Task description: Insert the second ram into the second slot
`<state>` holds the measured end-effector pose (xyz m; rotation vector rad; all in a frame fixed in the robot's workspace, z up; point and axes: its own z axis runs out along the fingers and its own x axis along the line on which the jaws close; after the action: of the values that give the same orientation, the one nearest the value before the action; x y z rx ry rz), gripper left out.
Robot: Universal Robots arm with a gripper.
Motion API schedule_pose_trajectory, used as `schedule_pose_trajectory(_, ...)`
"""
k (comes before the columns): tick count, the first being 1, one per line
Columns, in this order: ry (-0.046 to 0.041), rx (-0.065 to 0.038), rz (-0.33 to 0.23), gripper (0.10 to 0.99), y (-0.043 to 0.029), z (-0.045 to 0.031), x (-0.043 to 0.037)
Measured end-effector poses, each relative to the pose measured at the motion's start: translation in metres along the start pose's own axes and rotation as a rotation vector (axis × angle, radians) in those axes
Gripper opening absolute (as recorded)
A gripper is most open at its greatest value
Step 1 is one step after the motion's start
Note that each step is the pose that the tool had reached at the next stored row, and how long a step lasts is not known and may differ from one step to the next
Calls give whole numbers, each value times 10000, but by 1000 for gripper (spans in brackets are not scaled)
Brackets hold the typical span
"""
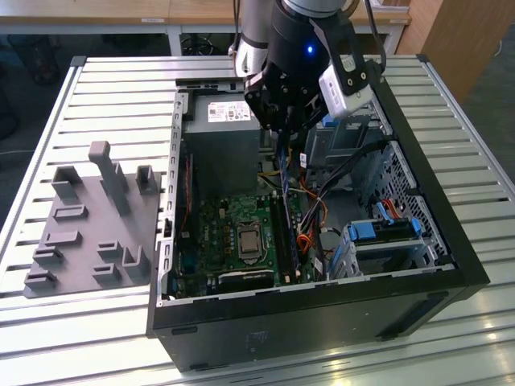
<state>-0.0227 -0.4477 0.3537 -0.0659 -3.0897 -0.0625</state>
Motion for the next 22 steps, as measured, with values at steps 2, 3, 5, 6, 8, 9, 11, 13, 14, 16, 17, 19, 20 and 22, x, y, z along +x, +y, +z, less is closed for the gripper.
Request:
schedule_pose_trajectory(2,21,12,-206,137,-2,20,-1)
schedule_pose_trajectory(3,29,14,-237,137,-2,26,-1)
schedule_pose_trajectory(5,34,17,-245,137,-2,33,-2)
schedule_pose_trajectory(6,34,15,-246,137,-2,36,-2)
schedule_pose_trajectory(8,34,15,-246,137,-3,42,-2)
schedule_pose_trajectory(9,34,14,-246,137,-3,46,-2)
schedule_pose_trajectory(11,34,15,-246,137,-4,51,-3)
schedule_pose_trajectory(13,34,15,-246,137,-4,56,-3)
schedule_pose_trajectory(14,34,15,-246,137,-4,58,-3)
schedule_pose_trajectory(16,34,15,-246,137,-4,63,-3)
schedule_pose_trajectory(17,34,14,-246,137,-4,66,-3)
schedule_pose_trajectory(19,34,14,-246,137,-5,72,-4)
schedule_pose_trajectory(20,34,15,-246,137,-5,75,-4)
schedule_pose_trajectory(22,34,15,-246,137,-5,79,-4)
